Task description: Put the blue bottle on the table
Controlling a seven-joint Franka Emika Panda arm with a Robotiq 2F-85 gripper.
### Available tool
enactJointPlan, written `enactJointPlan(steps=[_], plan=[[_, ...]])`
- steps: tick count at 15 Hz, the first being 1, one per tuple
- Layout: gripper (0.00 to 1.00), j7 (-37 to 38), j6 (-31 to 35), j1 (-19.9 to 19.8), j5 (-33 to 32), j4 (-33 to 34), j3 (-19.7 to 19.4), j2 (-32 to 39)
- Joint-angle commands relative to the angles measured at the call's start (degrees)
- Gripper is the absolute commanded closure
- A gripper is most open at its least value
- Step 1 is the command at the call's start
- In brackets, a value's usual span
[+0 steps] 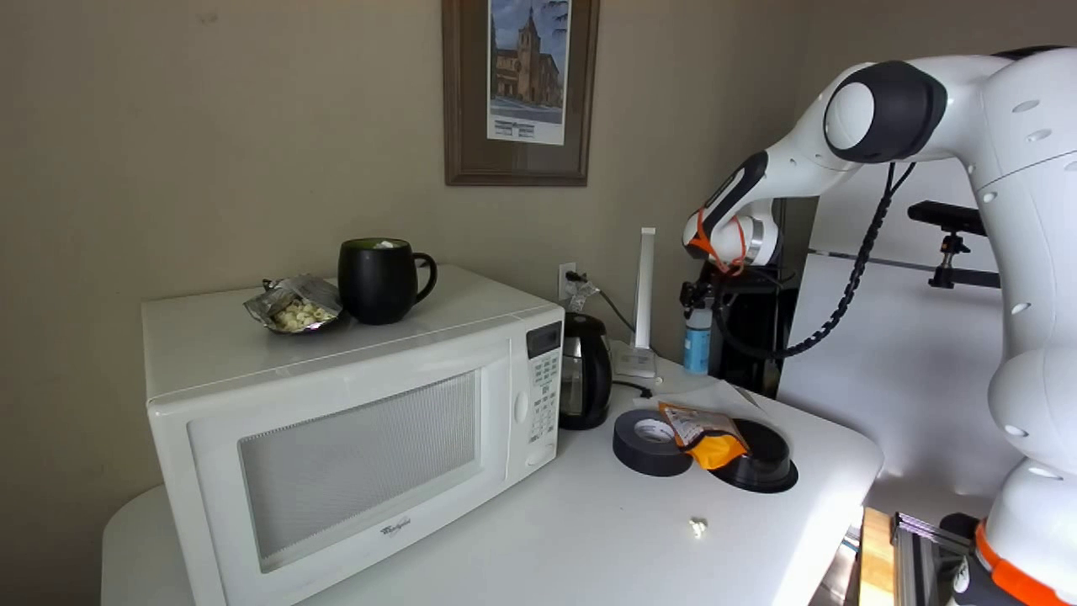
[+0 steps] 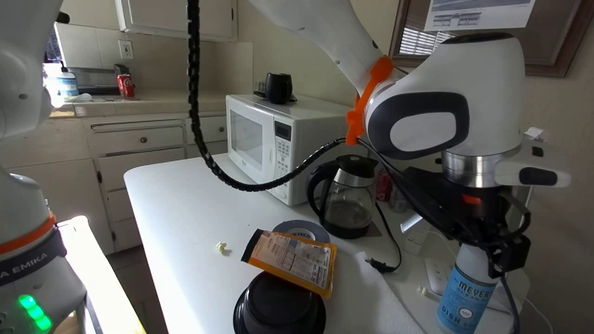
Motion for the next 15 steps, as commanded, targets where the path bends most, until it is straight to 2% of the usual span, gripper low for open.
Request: enactJointPlan(steps=[1,8,12,13,14,15], plan=[[0.57,-1.39,0.23,-3.19,1.7,-0.01,4.19,0.21],[0.57,-2.85,3.91,-7.45,3.66,0.06,9.53,1.36],[0.57,-0.72,6.39,-7.6,1.66,0.13,9.2,2.26],[0.08,-0.45,6.73,-7.75,1.61,0.13,9.27,2.39],[0.07,-0.19,6.81,-7.69,1.24,0.11,9.1,2.5],[0.01,-0.1,6.71,-7.73,0.95,0.09,9.05,2.57]])
